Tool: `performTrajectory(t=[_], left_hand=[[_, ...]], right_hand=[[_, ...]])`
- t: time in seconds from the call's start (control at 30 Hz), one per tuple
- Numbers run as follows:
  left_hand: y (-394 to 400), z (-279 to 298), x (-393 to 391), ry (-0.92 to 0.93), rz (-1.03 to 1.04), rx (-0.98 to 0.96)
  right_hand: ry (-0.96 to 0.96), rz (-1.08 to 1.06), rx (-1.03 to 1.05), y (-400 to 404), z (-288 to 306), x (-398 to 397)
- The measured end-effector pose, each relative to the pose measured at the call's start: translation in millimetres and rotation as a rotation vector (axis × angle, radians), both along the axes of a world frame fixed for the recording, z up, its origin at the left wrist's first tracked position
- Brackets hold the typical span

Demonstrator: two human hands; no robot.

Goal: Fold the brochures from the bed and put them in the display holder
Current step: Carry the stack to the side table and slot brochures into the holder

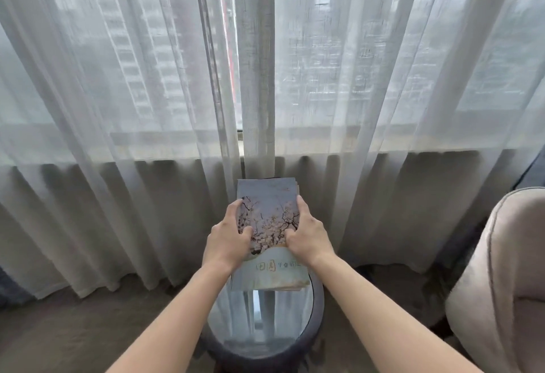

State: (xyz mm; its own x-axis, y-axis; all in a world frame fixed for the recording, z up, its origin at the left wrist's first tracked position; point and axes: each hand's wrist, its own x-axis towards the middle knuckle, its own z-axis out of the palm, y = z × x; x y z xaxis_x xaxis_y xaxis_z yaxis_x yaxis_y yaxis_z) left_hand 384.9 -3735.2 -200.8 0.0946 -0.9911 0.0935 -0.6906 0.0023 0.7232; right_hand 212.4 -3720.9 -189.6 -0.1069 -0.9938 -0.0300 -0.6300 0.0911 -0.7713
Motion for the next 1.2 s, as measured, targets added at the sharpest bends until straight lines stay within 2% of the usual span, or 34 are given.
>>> performTrajectory(t=[0.33,0.7,1.2], left_hand=[[-107,-47,-16,0.000,0.013,0.088],[-192,-136,-1,-0.038,-0.067,0.300],[-212,-276,12,-0.095,-0.012,0.434]], right_hand=[[0.002,-0.021,0.088,-108,-47,-12],[0.014,-0.083,0.247,-179,-128,4],[0.031,-0.024,0.493,-221,-272,12]])
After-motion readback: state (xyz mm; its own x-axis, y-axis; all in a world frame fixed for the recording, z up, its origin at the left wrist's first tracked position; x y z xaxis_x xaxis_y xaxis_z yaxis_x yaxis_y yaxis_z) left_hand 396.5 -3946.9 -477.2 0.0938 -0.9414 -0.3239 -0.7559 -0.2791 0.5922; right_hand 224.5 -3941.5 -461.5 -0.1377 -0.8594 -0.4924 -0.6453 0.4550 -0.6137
